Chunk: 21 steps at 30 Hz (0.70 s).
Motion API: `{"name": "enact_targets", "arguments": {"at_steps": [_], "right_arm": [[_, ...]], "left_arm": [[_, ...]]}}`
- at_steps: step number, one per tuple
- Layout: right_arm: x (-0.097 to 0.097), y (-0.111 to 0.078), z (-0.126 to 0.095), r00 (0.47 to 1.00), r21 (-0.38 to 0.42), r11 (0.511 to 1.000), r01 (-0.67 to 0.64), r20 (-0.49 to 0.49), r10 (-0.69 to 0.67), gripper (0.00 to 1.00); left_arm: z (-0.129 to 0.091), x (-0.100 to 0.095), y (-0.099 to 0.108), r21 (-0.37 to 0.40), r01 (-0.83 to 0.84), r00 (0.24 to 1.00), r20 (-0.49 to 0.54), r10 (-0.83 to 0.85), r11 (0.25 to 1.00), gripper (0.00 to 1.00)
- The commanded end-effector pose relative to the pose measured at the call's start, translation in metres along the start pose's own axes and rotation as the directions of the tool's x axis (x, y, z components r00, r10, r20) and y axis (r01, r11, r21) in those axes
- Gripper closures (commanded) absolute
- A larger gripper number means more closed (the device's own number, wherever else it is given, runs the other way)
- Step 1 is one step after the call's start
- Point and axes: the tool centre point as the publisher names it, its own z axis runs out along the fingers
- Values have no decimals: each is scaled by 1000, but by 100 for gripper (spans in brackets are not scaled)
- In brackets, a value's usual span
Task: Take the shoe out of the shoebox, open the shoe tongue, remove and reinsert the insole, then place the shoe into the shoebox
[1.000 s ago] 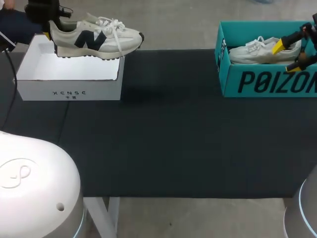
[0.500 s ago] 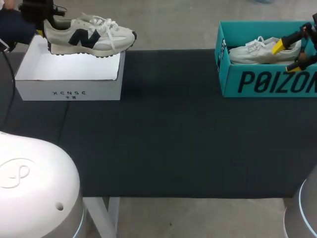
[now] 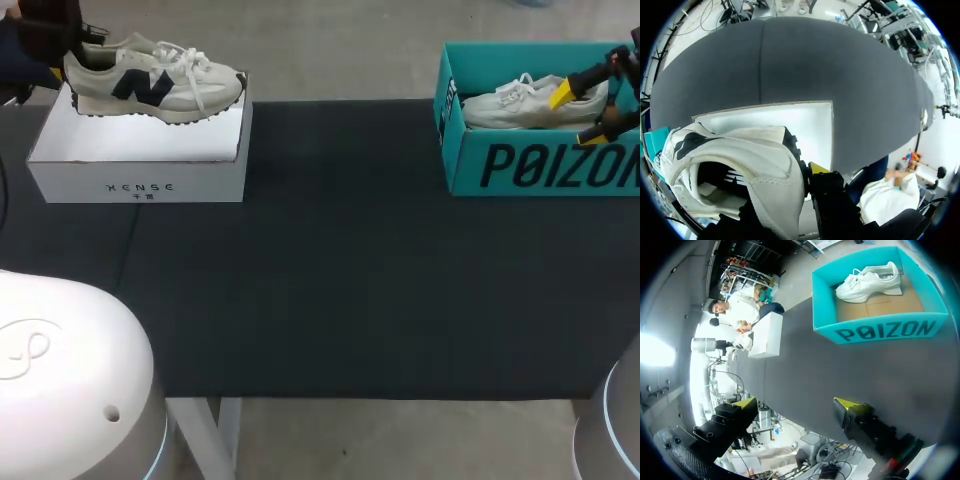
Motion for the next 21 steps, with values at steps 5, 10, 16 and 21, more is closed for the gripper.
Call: {"name": "enact_targets", "arguments": {"at_steps": [5, 10, 16, 21], "right_arm": [[0, 1, 0, 1000, 1, 1000, -2, 3, 2, 0], [0, 1, 0, 1000, 1, 1000, -2, 3, 2, 0], [0, 1, 0, 1000, 1, 1000, -2, 3, 2, 0], [0, 1, 0, 1000, 1, 1000, -2, 3, 2, 0]], "left_arm": [[28, 26, 15, 17, 27, 1000, 2, -27, 999, 100], [44, 38, 16, 32, -11, 1000, -5, 11, 999, 100], [68, 43, 11, 42, -26, 999, -20, 27, 999, 100], [83, 44, 11, 40, -27, 999, -17, 28, 999, 100]]}}
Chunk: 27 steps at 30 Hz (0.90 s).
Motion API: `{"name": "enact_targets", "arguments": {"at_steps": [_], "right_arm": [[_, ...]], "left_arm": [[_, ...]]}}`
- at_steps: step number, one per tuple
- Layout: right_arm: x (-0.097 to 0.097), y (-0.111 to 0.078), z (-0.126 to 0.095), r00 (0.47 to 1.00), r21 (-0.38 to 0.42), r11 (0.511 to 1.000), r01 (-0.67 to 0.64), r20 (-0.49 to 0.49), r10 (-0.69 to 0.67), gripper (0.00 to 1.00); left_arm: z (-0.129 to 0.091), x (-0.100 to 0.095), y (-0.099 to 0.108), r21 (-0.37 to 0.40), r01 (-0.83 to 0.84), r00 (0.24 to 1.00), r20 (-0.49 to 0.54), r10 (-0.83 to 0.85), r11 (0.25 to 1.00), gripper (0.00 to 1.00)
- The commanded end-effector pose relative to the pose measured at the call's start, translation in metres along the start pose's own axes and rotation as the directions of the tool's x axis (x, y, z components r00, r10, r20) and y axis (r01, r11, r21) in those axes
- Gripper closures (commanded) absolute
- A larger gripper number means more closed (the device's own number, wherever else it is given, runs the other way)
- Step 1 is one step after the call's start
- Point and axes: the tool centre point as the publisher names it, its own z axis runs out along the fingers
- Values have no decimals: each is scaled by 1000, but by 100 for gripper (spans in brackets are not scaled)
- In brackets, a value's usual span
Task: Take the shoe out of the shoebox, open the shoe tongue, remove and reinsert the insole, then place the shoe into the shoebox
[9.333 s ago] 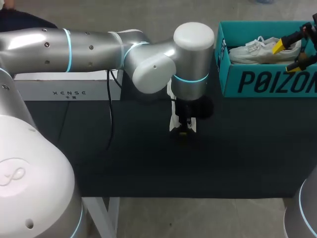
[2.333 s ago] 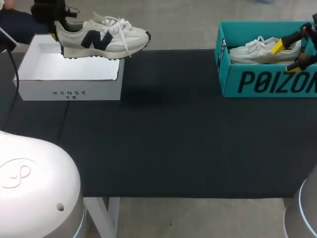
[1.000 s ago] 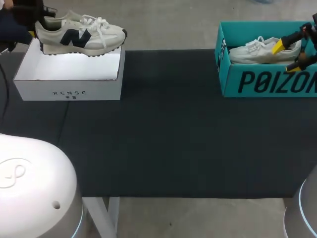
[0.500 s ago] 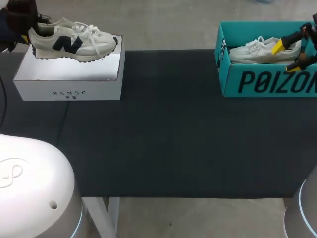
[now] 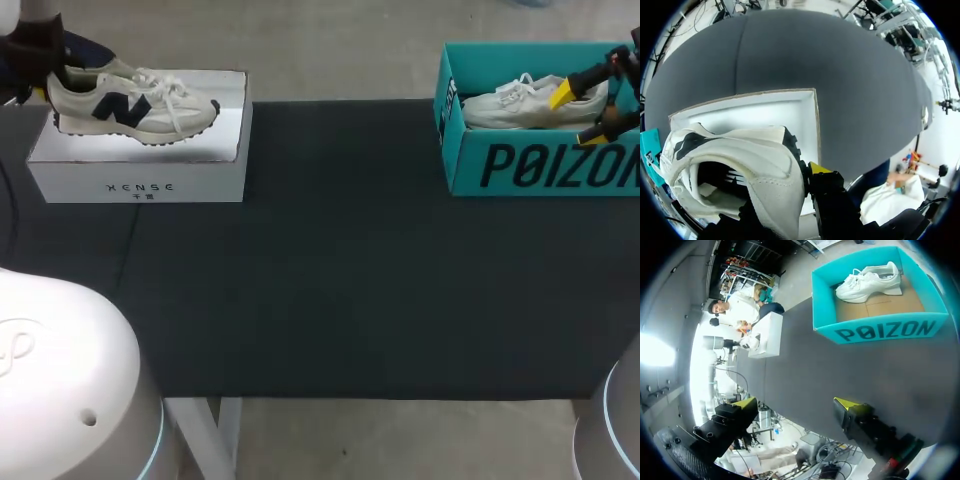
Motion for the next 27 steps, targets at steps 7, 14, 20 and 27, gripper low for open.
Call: {"name": "enact_targets", "arguments": {"at_steps": [7, 14, 20, 27], "right_arm": [[0, 1, 0, 1000, 2, 1000, -1, 3, 1, 0], [0, 1, 0, 1000, 2, 1000, -1, 3, 1, 0], [0, 1, 0, 1000, 2, 1000, -1, 3, 1, 0], [0, 1, 0, 1000, 2, 1000, -1, 3, 1, 0]], "left_arm": [[29, -9, 4, 12, -45, 999, 13, 45, 999, 100], [53, -15, 1, 38, -53, 999, 14, 52, 998, 100], [65, -21, -1, 56, -42, 999, 34, 40, 998, 100], [81, -20, -2, 83, -41, 999, 24, 39, 996, 100]]}}
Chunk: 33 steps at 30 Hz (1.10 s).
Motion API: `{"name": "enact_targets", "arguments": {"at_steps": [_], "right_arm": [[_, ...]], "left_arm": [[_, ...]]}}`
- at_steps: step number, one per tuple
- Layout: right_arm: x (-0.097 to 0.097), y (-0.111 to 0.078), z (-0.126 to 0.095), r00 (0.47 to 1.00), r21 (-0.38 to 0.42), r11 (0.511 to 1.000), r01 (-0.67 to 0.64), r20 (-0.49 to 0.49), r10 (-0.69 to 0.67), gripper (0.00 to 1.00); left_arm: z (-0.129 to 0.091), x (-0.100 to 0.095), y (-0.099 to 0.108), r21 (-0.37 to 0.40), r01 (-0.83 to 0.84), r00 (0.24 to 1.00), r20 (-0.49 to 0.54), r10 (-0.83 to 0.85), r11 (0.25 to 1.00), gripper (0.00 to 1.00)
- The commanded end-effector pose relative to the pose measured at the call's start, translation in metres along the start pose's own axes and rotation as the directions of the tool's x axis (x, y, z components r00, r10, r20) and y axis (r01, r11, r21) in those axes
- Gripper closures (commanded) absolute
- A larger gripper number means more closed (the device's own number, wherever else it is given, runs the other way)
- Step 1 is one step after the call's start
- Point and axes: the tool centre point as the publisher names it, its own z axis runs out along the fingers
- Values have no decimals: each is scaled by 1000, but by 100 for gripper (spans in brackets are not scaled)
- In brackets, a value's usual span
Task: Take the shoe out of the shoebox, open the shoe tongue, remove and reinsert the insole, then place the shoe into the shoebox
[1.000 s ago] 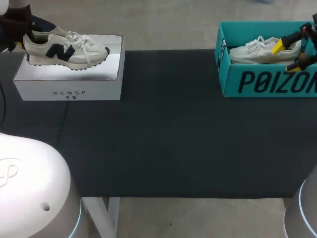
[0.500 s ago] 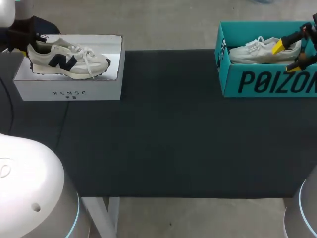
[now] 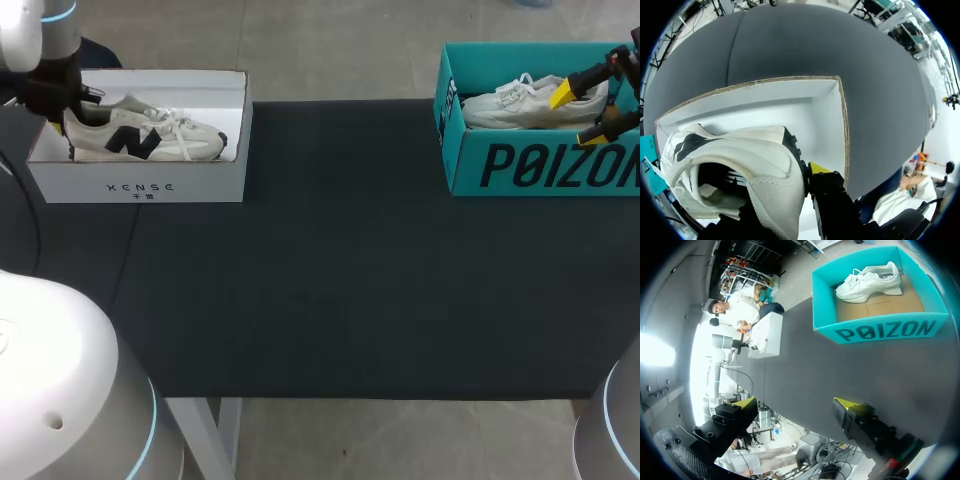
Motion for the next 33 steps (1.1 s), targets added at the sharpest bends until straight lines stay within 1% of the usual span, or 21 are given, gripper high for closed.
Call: {"name": "enact_targets", "arguments": {"at_steps": [1, 8, 10, 12, 14, 15, 16, 17, 18, 19, 20, 21, 26, 33], "right_arm": [[0, 1, 0, 1000, 1, 1000, -1, 3, 1, 0], [0, 1, 0, 1000, 1, 1000, -1, 3, 1, 0], [0, 1, 0, 1000, 1, 1000, -1, 3, 1, 0], [0, 1, 0, 1000, 1, 1000, -1, 3, 1, 0], [0, 1, 0, 1000, 1, 1000, -1, 3, 1, 0], [0, 1, 0, 1000, 1, 1000, -1, 3, 1, 0], [0, 1, 0, 1000, 1, 1000, -1, 3, 1, 0], [0, 1, 0, 1000, 1, 1000, -1, 3, 1, 0], [0, 1, 0, 1000, 1, 1000, -1, 3, 1, 0], [0, 1, 0, 1000, 1, 1000, -1, 3, 1, 0], [0, 1, 0, 1000, 1, 1000, -1, 3, 1, 0], [0, 1, 0, 1000, 1, 1000, -1, 3, 1, 0], [0, 1, 0, 1000, 1, 1000, -1, 3, 1, 0], [0, 1, 0, 1000, 1, 1000, -1, 3, 1, 0]], "left_arm": [[10, 1, 9, 15, -2, 1000, -6, 2, 1000, 100], [19, 0, 7, 36, -16, 1000, -26, 17, 999, 100], [21, 0, 7, 40, -13, 1000, -26, 14, 999, 98], [21, 0, 7, 42, -13, 1000, -24, 14, 999, 98], [20, 1, 6, 44, -13, 1000, -23, 14, 999, 95], [21, 1, 5, 45, -12, 1000, -23, 13, 999, 87], [21, 1, 4, 49, -12, 1000, -18, 13, 999, 66], [20, 0, 3, 51, -12, 1000, -17, 13, 999, 55], [20, -1, 3, 54, -12, 1000, -8, 12, 998, 51], [20, -1, 2, 55, -11, 1000, -5, 11, 998, 51], [19, -2, 1, 52, -13, 1000, -11, 13, 999, 31], [18, -3, 1, 51, -11, 1000, -13, 12, 999, 0], [10, -2, 1, 49, 3, 1000, -1, -3, 999, 0], [-12, -3, 3, 36, 14, 1000, 7, -14, 999, 0]]}}
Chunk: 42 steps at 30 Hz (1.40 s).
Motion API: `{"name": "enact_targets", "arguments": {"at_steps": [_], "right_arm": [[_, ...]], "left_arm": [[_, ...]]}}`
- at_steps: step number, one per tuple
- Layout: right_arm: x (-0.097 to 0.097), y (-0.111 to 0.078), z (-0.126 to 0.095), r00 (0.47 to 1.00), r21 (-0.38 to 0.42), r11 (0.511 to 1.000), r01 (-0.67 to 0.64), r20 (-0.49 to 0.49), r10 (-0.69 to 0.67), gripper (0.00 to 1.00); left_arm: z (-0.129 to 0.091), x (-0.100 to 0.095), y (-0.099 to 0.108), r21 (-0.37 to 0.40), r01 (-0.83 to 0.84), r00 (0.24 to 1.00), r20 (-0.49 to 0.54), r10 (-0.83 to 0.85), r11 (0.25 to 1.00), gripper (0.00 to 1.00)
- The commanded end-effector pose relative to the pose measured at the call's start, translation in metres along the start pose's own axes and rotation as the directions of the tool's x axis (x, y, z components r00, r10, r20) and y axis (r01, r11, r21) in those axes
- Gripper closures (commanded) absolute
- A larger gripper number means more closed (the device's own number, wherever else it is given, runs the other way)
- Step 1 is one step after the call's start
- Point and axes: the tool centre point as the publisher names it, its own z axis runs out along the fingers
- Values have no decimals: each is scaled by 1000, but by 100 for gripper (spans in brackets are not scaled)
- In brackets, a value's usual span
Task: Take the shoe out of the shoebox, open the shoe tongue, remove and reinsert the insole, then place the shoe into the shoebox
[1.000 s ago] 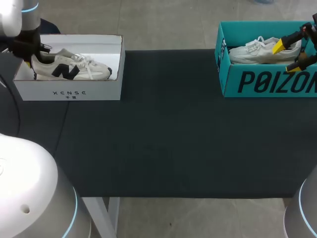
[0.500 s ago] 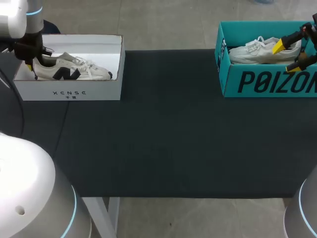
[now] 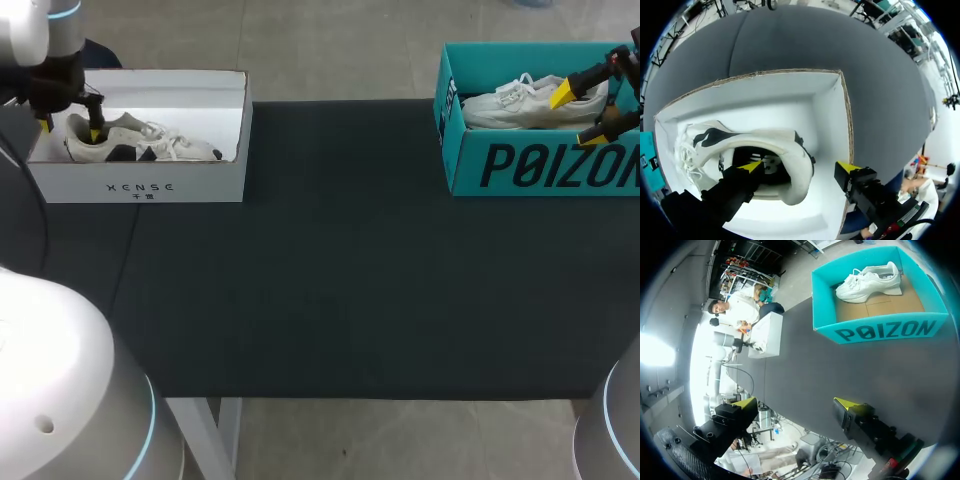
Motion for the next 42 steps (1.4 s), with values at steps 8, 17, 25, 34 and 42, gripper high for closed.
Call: {"name": "enact_targets", "arguments": {"at_steps": [8, 17, 25, 34, 42], "right_arm": [[0, 1, 0, 1000, 2, 1000, -2, 3, 2, 0], [0, 1, 0, 1000, 2, 1000, -2, 3, 2, 0], [0, 1, 0, 1000, 2, 1000, -2, 3, 2, 0], [0, 1, 0, 1000, 2, 1000, -2, 3, 2, 0], [0, 1, 0, 1000, 2, 1000, -2, 3, 2, 0]], "left_arm": [[-40, -9, -3, -8, 46, 999, 0, -46, 999, 0], [-69, -18, -9, 48, 127, 992, -2, -127, 991, 0], [-69, -18, -9, 48, 127, 992, -2, -127, 991, 0], [-97, -24, -10, -38, 558, 826, -73, -559, 829, 0], [-119, -57, -25, -129, 928, 336, -111, -935, 349, 0]]}}
